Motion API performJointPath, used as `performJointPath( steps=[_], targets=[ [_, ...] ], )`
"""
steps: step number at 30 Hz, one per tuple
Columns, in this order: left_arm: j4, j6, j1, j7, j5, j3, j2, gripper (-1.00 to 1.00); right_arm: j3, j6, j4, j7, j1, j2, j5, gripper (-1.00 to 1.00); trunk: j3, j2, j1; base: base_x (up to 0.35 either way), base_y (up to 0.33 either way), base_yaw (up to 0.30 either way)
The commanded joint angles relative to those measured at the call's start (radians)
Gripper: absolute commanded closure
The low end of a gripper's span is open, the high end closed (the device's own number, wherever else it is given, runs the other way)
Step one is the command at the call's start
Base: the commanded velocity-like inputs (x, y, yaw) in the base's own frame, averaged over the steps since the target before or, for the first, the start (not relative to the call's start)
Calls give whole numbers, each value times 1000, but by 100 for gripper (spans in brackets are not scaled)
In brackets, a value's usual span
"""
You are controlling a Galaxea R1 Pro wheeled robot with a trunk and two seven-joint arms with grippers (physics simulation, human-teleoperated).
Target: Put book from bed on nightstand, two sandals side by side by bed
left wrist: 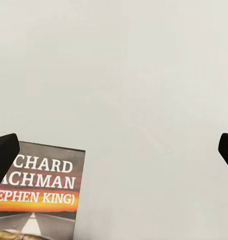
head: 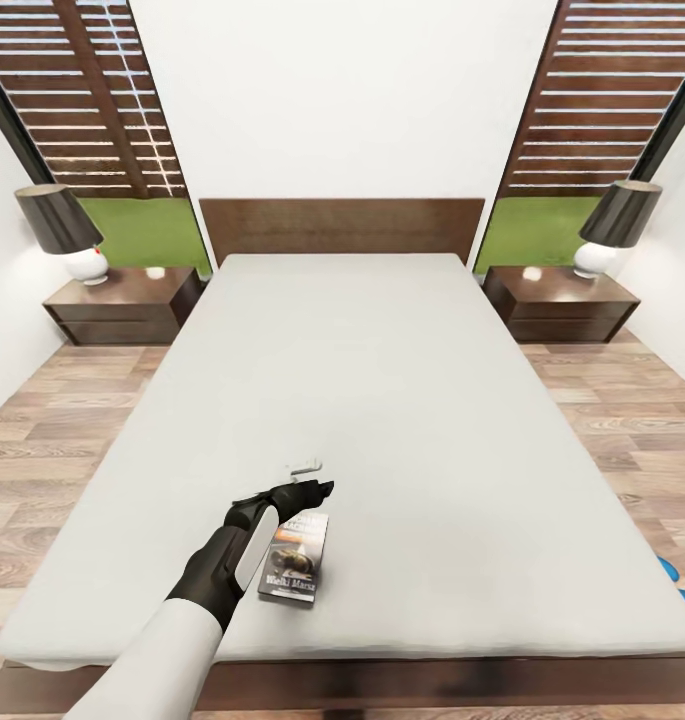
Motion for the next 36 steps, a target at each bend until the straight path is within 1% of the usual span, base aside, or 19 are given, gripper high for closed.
performJointPath(
  steps=[1, 36],
  targets=[
    [-1, 5, 0, 0, 3, 0, 0, -100, -5, 2, 3, 4, -1, -1, -3, -100, -4, -8, 4, 0, 0, 0],
    [-2, 5, 0, 0, 3, 0, 0, -100, -5, 2, 3, 4, -1, -1, -3, -100, -114, -253, 138, 0, 0, 0]
  ],
)
